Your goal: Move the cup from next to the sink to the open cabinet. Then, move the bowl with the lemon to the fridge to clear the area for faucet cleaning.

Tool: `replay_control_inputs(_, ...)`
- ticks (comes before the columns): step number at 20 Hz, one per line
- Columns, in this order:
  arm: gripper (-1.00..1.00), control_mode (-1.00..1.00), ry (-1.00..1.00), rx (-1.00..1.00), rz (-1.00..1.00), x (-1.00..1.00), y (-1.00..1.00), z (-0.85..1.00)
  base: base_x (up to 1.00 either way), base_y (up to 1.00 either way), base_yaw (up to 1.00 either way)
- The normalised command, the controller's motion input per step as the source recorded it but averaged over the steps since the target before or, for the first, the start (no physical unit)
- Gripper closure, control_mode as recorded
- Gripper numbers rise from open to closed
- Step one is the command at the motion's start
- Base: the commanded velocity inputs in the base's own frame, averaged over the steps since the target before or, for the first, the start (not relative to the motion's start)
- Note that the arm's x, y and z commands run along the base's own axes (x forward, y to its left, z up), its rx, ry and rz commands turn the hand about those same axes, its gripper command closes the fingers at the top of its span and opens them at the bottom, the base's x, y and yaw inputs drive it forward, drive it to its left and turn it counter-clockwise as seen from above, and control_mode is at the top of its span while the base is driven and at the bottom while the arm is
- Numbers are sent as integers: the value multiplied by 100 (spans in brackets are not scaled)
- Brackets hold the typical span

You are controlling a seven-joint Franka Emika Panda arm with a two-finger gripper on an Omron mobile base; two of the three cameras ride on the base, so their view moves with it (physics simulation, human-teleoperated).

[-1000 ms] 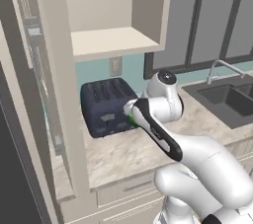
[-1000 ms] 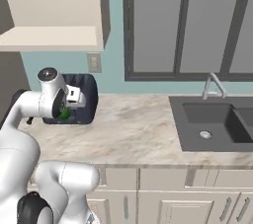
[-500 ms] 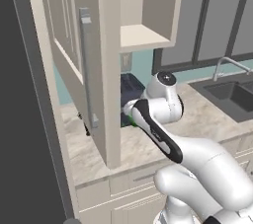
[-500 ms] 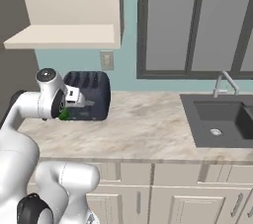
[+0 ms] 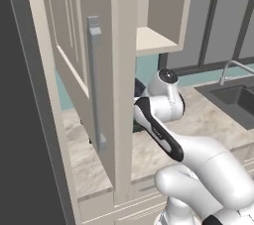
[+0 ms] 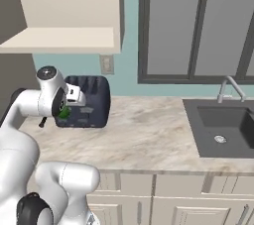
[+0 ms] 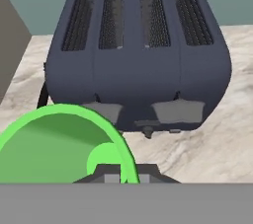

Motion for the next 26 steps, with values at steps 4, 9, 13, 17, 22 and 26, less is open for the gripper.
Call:
replay_control_inputs(4,100,-100,0,11,-38,-8,0,100,0,0,0)
replay_control_inputs(9,100,-100,0,37,-47,-39,-8,100,0,0,0)
replay_control_inputs(13,100,-100,0,65,-45,-65,-21,100,0,0,0)
replay_control_inputs(17,100,-100,-16,56,-39,-93,-24,95,0,0,0)
replay_control_inputs(22,100,-100,-16,12,-29,-27,-2,73,0,0,0)
replay_control_inputs(26,100,-100,-11,0,-23,8,0,72,0,0,0)
